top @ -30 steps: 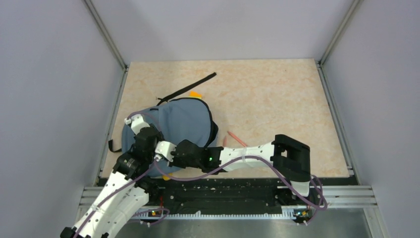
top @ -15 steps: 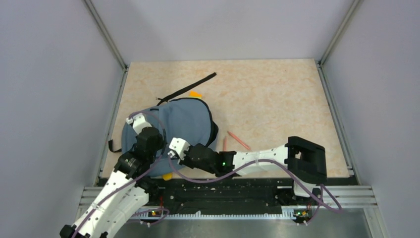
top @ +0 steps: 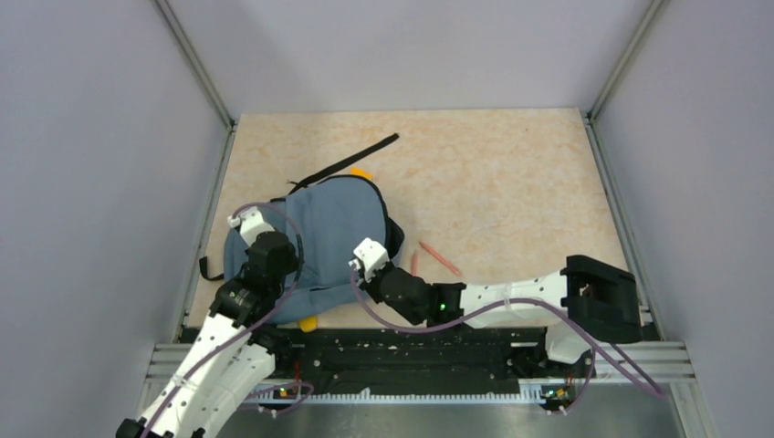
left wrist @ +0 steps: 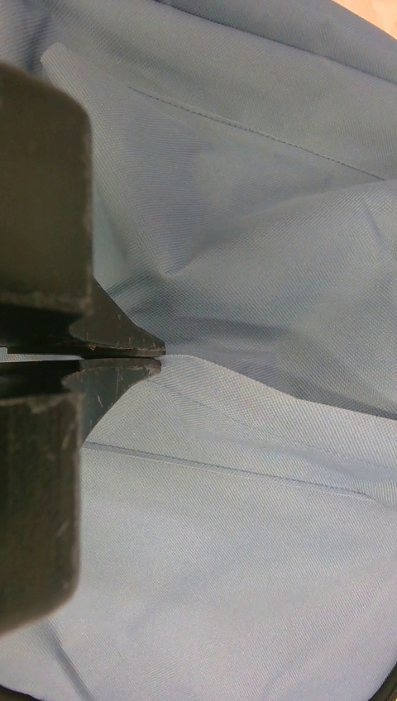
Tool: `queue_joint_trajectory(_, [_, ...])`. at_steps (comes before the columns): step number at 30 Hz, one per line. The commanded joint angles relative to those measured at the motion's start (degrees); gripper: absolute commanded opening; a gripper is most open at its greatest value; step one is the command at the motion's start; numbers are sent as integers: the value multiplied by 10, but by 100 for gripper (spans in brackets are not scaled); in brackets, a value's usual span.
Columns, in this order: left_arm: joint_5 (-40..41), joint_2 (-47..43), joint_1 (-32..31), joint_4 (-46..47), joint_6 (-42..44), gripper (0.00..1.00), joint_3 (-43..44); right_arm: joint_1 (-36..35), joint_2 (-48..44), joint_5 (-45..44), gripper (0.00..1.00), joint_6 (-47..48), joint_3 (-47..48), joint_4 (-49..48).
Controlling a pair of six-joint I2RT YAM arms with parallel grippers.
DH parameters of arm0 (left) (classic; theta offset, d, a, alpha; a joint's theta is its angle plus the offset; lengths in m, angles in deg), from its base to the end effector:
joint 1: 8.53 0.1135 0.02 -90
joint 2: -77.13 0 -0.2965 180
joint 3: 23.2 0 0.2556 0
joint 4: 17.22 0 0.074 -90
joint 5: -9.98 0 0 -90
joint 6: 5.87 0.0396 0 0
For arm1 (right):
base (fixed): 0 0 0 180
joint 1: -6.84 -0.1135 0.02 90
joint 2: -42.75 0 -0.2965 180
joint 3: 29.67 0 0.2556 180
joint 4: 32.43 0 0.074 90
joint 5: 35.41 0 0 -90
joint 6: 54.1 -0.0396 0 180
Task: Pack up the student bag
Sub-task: Zip the student bag at the center of the board.
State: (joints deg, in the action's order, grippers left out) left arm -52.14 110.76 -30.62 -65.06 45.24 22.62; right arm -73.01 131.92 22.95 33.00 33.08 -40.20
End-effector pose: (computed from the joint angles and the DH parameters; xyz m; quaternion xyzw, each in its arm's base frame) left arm 0.1103 -0.0248 0.2682 -0.2350 0.8381 -0.0402 0.4907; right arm 0.0815 0.3376 0.2618 -0.3618 0.7108 0.2047 0.5674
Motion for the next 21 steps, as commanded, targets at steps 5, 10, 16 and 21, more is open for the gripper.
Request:
queue_joint_trajectory(5, [36, -11, 18, 9, 24, 0, 24, 44, -61, -48, 0, -62, -37, -29])
queue_joint_trajectory(10, [21, -10, 18, 17, 35, 0, 23, 107, -116, -12, 0, -106, -109, -111])
queue_joint_trajectory(16, [-61, 0, 18, 39, 92, 0, 37, 153, -127, 45, 0, -78, -110, -140])
queue_joint_trajectory(21, [-100, 10, 11, 38, 130, 28, 73, 165, -131, 80, 0, -57, -99, -143])
